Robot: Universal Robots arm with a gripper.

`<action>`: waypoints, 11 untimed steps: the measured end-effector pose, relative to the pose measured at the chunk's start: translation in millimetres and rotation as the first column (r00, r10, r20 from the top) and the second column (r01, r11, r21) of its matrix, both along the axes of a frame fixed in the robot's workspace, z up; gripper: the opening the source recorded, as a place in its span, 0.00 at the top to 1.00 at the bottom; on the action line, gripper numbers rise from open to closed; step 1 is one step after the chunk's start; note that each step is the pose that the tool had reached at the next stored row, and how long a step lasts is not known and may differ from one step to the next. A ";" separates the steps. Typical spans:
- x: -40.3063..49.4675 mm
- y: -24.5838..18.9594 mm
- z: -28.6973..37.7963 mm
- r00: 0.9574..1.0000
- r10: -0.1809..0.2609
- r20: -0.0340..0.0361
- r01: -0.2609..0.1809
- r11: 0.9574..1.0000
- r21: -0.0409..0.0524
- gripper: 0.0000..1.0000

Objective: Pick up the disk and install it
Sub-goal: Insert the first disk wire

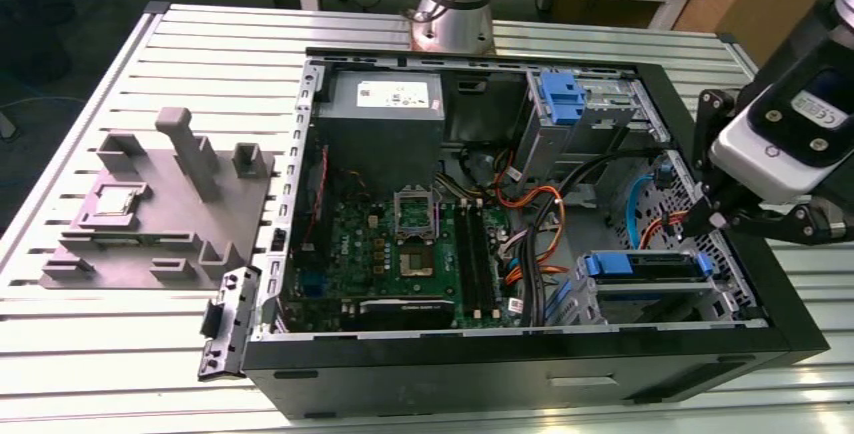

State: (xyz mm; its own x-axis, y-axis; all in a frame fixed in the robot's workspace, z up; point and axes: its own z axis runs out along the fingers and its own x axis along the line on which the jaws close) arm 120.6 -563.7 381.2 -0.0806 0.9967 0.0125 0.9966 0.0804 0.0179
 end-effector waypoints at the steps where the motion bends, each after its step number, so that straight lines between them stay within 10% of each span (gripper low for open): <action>1: 2.1 2.1 -0.2 1.000 0.000 0.000 0.000 1.000 0.000 0.90; 11: 14.3 14.7 -1.3 1.000 0.000 0.000 0.000 1.000 -0.002 0.90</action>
State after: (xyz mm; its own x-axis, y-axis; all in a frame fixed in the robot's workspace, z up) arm 134.9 -549.0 379.9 -0.0805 0.9967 0.0108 0.9966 0.0803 0.0178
